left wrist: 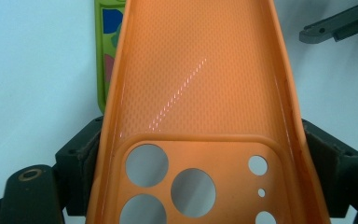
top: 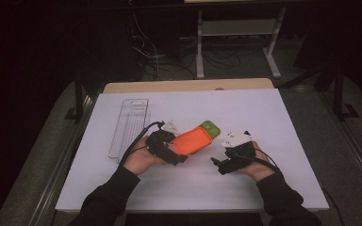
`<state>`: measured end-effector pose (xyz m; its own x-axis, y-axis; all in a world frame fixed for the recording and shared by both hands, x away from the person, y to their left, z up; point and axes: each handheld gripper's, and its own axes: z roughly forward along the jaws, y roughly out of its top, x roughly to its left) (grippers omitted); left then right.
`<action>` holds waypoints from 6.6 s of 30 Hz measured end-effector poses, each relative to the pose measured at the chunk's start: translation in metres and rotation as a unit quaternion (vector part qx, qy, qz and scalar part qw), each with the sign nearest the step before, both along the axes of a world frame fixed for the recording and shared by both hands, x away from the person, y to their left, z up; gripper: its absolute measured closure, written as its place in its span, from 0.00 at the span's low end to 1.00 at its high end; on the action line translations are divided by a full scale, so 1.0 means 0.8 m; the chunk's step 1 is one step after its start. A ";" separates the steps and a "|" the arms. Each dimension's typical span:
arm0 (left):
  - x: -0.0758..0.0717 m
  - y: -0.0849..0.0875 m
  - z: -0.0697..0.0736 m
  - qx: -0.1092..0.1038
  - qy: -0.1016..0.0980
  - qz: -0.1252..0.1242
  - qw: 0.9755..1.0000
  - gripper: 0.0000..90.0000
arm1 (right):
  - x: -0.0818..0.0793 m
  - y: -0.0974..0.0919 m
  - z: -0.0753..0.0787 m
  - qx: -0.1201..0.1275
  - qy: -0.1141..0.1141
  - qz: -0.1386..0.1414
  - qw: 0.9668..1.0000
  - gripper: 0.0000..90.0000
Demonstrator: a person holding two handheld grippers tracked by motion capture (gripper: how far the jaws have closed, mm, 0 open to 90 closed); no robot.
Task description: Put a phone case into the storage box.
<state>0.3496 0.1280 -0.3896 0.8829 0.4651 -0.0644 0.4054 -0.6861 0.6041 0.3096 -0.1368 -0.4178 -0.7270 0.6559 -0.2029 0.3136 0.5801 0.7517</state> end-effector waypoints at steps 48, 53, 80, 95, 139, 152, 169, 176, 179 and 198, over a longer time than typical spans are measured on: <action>-0.003 -0.003 -0.002 -0.010 0.003 0.006 1.000 0.18 | -0.031 0.039 -0.004 -0.259 -0.254 0.089 0.928 0.00; -0.004 -0.004 -0.002 -0.010 0.004 0.007 1.000 0.18 | -0.033 0.043 -0.006 -0.274 -0.277 0.092 0.916 0.00; -0.004 -0.005 0.000 -0.001 0.001 -0.010 1.000 0.18 | -0.038 0.093 -0.013 -0.322 -0.387 0.116 0.856 0.18; -0.004 -0.003 0.002 -0.001 -0.002 -0.013 1.000 0.18 | -0.037 0.112 -0.030 -0.324 -0.399 0.143 0.846 0.65; -0.002 0.011 0.009 -0.037 -0.017 -0.009 0.999 0.00 | -0.028 0.093 -0.021 -0.332 -0.383 0.125 0.853 0.87; -0.003 0.013 0.008 -0.041 -0.025 0.004 0.999 0.00 | -0.010 0.063 -0.006 -0.266 -0.307 0.090 0.909 0.87; 0.000 0.015 0.006 -0.039 -0.021 0.014 0.999 0.00 | 0.008 0.038 0.015 -0.102 -0.139 0.043 0.984 0.87; 0.001 0.016 0.006 -0.049 -0.017 0.023 0.998 0.00 | 0.014 0.030 0.020 -0.021 -0.068 0.022 0.997 0.87; 0.002 0.018 0.006 -0.048 -0.018 0.025 0.998 0.00 | 0.017 0.026 0.022 0.006 -0.045 0.021 0.999 0.87; 0.005 0.021 0.011 -0.076 -0.028 0.045 0.996 0.00 | 0.031 0.013 0.016 0.169 0.095 -0.007 0.981 0.87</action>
